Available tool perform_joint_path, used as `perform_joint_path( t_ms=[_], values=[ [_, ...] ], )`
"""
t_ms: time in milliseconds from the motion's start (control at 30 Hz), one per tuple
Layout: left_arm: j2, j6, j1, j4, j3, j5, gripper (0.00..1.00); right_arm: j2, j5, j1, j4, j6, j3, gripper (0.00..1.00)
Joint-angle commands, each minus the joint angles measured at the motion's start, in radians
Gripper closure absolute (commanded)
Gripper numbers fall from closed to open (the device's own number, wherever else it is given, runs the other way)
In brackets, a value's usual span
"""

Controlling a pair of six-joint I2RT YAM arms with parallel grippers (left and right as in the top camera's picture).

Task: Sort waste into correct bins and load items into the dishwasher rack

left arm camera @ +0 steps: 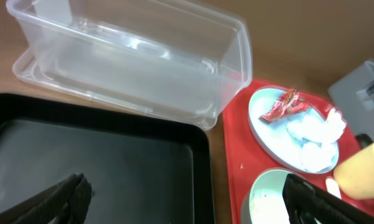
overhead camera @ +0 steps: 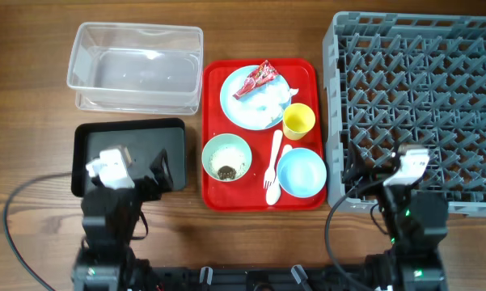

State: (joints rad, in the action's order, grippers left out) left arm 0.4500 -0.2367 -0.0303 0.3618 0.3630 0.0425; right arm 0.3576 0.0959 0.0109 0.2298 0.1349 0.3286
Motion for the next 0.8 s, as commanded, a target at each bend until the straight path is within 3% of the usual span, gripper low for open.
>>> perform_joint_path(
  t_ms=[0, 200, 333, 567, 767],
  values=[
    [0.18, 0.017, 0.005, 0.092, 0.196, -0.01, 0.0, 0.129, -0.005, 0.004, 0.082, 0.01, 0.163, 0.0],
    [0.439, 0.017, 0.005, 0.352, 0.48, 0.038, 0.0, 0.318, -0.005, 0.004, 0.334, 0.011, 0.382, 0.0],
    [0.532, 0.016, 0.006, 0.483, 0.572, 0.039, 0.0, 0.422, -0.006, 0.004, 0.475, 0.01, 0.501, 0.0],
    [0.55, 0.016, 0.005, 0.514, 0.576, 0.047, 0.0, 0.525, -0.006, 0.004, 0.549, -0.003, 0.578, 0.0],
    [0.552, 0.017, 0.004, 0.39, 0.577, 0.146, 0.0, 0.526, -0.01, 0.004, 0.549, -0.004, 0.578, 0.0]
  ],
)
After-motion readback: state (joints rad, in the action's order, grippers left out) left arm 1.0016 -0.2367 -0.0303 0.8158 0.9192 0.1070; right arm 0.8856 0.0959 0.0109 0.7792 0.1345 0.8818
